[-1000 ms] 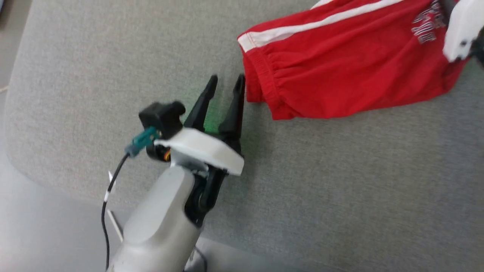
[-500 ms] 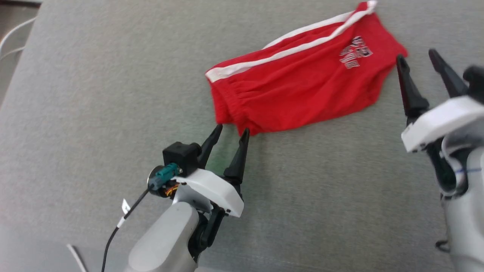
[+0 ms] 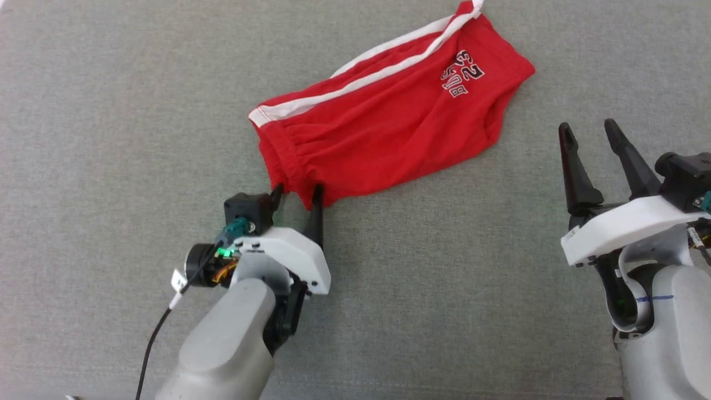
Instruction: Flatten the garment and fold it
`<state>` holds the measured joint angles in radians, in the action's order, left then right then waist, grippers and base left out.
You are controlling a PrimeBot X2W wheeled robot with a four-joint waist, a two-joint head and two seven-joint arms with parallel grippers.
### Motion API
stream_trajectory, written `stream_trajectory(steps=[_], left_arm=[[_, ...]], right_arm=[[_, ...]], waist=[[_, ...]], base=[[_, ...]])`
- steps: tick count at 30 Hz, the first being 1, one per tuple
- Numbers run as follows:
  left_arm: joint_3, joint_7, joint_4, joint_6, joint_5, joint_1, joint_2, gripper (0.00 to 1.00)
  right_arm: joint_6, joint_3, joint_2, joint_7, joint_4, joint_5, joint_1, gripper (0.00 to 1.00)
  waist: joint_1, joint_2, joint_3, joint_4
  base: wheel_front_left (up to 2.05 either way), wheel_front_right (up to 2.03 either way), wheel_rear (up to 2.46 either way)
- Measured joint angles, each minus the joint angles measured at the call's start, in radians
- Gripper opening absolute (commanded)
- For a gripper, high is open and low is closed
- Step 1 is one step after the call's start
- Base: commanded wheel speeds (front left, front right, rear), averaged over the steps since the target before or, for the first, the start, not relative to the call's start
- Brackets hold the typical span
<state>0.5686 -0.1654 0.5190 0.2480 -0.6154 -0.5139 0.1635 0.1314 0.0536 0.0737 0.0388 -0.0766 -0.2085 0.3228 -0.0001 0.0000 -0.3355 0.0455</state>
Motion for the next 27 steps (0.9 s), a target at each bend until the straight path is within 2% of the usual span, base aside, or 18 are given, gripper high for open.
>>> stream_trajectory(steps=[5, 6, 7, 8, 12, 16, 27], left_arm=[[0.0, 0.044, 0.032, 0.036, 0.005, -0.042, -0.006, 1.0], [0.0, 0.053, 0.035, 0.036, 0.002, -0.047, -0.009, 0.96], [0.002, 0.06, 0.036, 0.035, 0.001, -0.05, -0.01, 0.42], [0.004, 0.068, 0.037, 0.034, 0.0, -0.053, -0.01, 0.0], [0.014, 0.083, 0.034, 0.002, -0.009, -0.06, -0.013, 0.0], [0.027, 0.076, 0.021, -0.015, -0.008, -0.063, -0.018, 0.0], [0.082, 0.055, -0.004, -0.046, 0.0, -0.092, -0.056, 0.0]], right_arm=[[0.0, -0.004, -0.009, 0.005, 0.0, 0.015, 0.0, 1.0], [0.0, -0.004, -0.01, 0.007, -0.001, 0.017, 0.0, 1.0], [0.0, -0.002, -0.01, 0.016, -0.003, 0.022, 0.001, 1.0], [0.0, 0.002, -0.011, 0.025, -0.007, 0.033, 0.002, 1.0], [0.0, 0.026, -0.013, 0.059, -0.045, 0.062, 0.038, 1.0], [0.0, 0.041, -0.016, 0.068, -0.122, 0.088, 0.145, 1.0], [0.0, 0.182, -0.02, 0.104, -0.516, 0.249, 0.459, 1.0]], waist=[[0.0, 0.0, -0.013, -0.004], [0.0, 0.0, -0.014, -0.002], [0.0, 0.0, -0.015, 0.0], [0.0, 0.0, -0.016, 0.002], [0.0002, 0.0, -0.021, 0.014], [0.0002, 0.0, -0.03, 0.031], [0.0003, 0.0, -0.071, 0.106]], base=[[0.0, 0.0, 0.0], [0.0, 0.0, 0.0], [0.0, 0.0, 0.0], [0.0, 0.0, 0.0], [0.0, 0.0, 0.0], [0.0, 0.0, 0.0], [0.0, 0.0, 0.0]])
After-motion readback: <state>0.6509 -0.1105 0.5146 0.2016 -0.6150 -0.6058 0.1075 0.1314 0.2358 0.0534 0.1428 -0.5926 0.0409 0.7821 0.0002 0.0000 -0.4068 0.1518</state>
